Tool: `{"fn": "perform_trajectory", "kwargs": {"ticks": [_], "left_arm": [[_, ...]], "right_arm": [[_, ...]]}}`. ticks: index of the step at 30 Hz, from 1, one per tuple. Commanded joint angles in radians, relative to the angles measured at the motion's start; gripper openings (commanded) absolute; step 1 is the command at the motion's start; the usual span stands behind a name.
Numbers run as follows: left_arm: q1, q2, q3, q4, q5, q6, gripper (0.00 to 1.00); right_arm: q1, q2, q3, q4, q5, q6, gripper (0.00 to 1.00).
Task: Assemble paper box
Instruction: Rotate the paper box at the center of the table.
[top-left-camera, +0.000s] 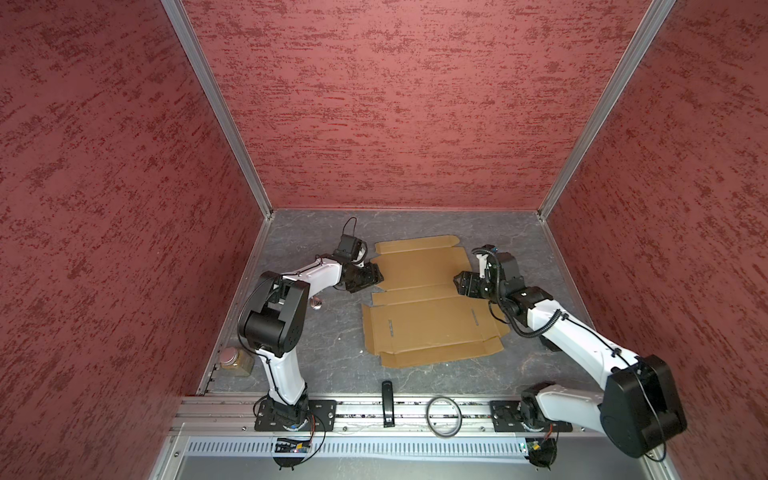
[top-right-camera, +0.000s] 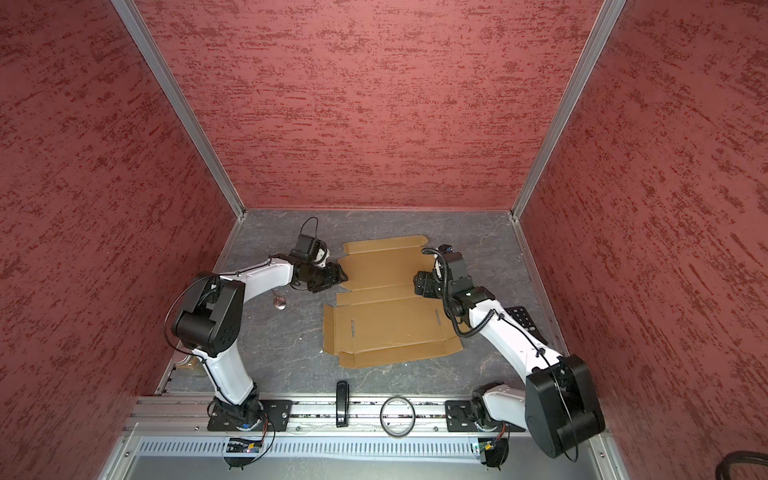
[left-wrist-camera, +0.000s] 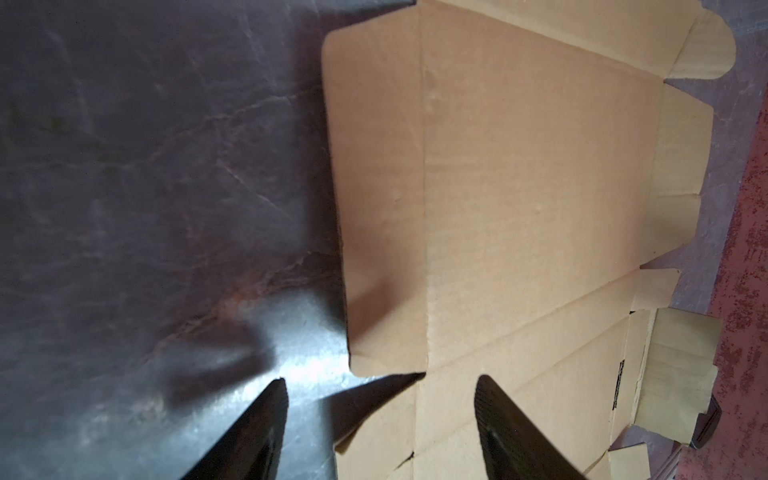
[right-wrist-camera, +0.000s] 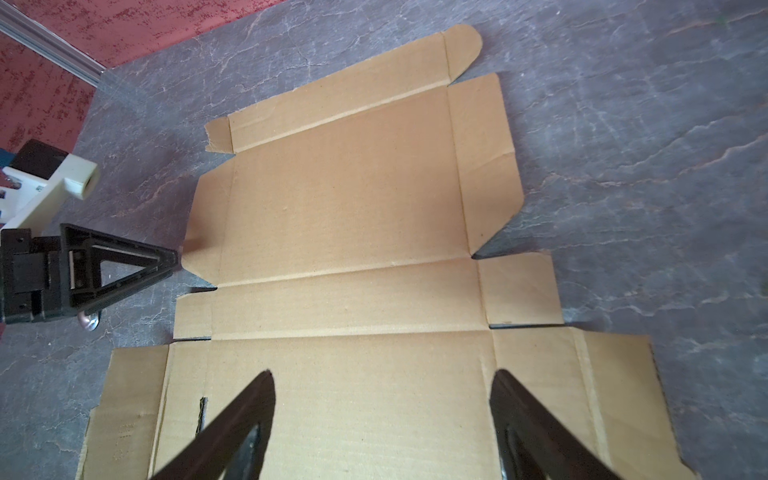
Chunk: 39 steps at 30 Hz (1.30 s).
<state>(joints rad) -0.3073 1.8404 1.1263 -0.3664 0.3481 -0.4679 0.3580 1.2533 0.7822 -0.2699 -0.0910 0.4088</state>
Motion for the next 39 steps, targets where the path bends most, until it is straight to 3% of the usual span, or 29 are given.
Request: {"fn": "perform_trajectory", "kwargs": {"ticks": [1,28,34,39], "left_arm": [[0.006,0.022,0.03,0.043,0.031,0.001,0.71],[0.007,0.12,0.053,0.151,0.095,-0.019,0.55],[0.009,0.14,0.053,0.175,0.098,-0.034,0.45],[0.017,0.153,0.05,0.2,0.107,-0.053,0.3]], "right_arm": [[0.007,0.015,0.0,0.035,-0.017,0.018,0.81],[0.015,0.07,0.023,0.058,-0.02,0.014,0.79],[0.016,0.077,0.027,0.061,-0.019,0.013,0.78],[0.016,0.073,0.029,0.059,-0.019,0.013,0.78]]}}
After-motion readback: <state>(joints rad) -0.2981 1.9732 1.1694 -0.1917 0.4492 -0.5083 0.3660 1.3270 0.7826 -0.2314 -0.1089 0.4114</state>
